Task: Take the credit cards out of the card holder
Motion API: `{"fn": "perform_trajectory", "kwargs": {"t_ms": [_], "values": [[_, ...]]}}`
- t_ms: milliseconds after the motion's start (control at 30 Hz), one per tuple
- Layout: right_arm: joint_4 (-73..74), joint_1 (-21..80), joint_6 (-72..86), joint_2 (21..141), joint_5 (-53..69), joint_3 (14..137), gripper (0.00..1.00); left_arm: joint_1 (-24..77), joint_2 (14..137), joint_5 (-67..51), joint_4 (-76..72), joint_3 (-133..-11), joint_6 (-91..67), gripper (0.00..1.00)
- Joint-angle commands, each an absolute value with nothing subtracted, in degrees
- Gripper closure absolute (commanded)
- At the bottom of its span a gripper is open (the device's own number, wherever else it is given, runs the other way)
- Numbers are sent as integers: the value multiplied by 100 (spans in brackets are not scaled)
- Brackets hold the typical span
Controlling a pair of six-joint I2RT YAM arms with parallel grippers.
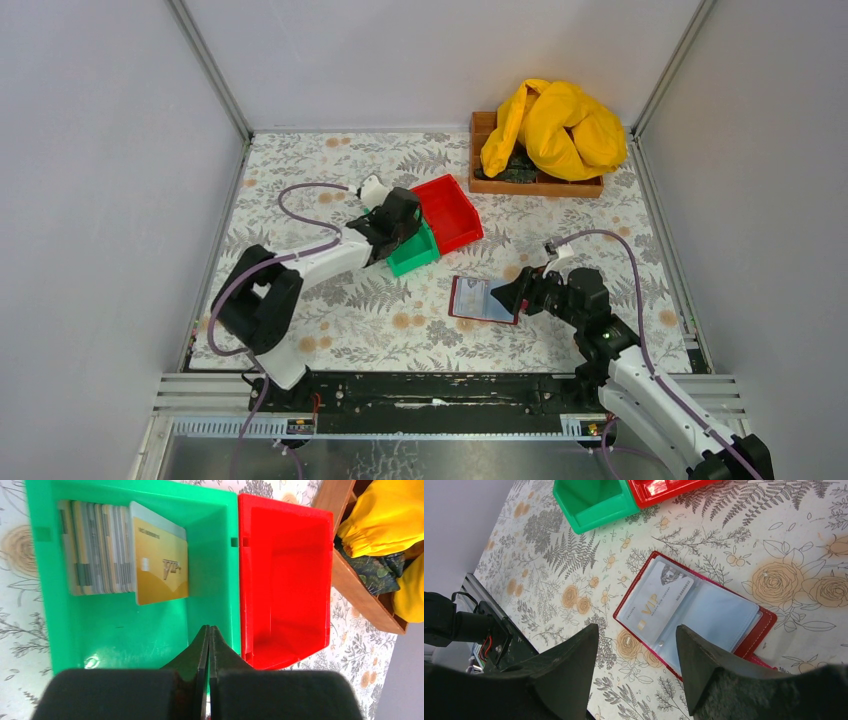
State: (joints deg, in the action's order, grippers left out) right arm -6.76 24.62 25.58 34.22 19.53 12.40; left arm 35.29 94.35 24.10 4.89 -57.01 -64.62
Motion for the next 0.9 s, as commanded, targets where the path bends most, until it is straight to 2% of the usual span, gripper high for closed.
{"fn": "perform_trajectory", "kwargs": {"t_ms": [0,367,867], "values": [[-869,2461,2575,3348,1917,1222,35,3465,9859,2134,909,-6202,-6432,100],[-868,2460,2566,3394,1858,1233,35,3417,10338,2084,1058,-6334,-6409,100],[-949,2453,2576,3544,1861,1225,36,3345,10968,2761,1526,-7010,-6288,100]]}}
